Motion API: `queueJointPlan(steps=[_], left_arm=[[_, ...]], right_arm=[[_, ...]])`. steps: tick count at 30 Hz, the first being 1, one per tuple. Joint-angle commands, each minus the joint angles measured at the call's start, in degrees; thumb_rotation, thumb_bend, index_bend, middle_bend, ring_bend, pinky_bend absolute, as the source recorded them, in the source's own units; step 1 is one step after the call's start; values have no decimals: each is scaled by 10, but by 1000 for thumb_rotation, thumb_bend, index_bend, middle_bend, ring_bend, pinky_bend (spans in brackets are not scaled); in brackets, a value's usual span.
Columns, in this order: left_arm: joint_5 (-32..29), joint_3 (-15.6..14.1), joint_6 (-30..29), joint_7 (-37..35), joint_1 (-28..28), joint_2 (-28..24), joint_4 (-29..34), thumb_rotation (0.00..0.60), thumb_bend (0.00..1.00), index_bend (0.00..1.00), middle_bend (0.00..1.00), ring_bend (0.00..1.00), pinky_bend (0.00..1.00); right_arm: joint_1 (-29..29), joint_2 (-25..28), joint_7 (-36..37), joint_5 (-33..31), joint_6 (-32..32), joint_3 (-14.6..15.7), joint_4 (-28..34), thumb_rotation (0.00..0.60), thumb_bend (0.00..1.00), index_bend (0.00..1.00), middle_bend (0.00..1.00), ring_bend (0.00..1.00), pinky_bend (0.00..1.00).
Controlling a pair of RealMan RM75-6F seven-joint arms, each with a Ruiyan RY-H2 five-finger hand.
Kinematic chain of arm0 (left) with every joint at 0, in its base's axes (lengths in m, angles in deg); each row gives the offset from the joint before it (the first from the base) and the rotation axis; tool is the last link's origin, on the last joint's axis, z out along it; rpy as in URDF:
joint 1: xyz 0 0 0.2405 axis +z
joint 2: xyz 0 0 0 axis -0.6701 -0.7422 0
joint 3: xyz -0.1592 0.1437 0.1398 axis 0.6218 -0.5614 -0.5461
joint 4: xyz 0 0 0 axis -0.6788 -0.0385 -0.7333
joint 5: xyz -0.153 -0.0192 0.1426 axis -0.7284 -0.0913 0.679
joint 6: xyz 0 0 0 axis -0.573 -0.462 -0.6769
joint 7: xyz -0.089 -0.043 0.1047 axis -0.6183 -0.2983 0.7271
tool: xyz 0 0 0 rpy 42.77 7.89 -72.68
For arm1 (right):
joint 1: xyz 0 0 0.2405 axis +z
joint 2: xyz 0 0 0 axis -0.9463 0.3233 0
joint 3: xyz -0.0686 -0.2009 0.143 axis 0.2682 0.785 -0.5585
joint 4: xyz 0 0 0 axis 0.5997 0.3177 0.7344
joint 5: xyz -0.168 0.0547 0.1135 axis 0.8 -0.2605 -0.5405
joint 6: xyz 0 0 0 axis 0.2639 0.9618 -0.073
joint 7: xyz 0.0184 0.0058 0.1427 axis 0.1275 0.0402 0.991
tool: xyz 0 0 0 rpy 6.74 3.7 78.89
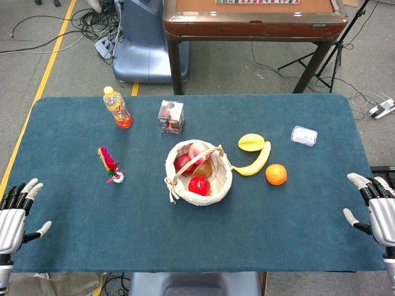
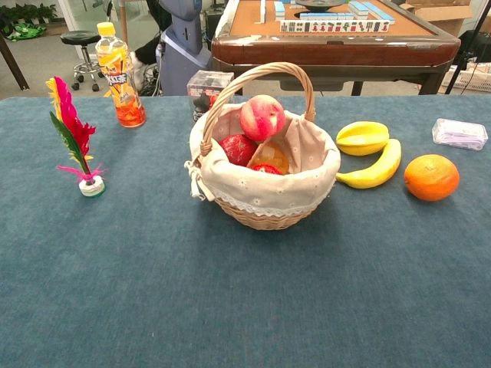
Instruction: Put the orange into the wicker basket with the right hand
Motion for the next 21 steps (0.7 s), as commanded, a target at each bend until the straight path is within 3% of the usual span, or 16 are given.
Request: queueJointPlan(steps=[1, 13, 21], left_arm=[[1, 0, 0, 0, 0, 0, 1, 600, 220, 126, 42, 19, 16], [0, -1, -2, 3, 2, -1, 4, 600, 219, 126, 42, 19, 16], [3, -3, -5, 6, 3, -1, 6, 600, 220, 126, 42, 19, 16]], right_arm=[[-1, 1, 0, 0, 0, 0, 0, 600, 265, 182, 221, 171, 399], [9, 2, 3, -1, 19, -1, 1, 600, 259, 182, 221, 171, 399], [85, 17, -24, -55, 145, -27, 18, 600, 188, 74, 147, 143, 391]])
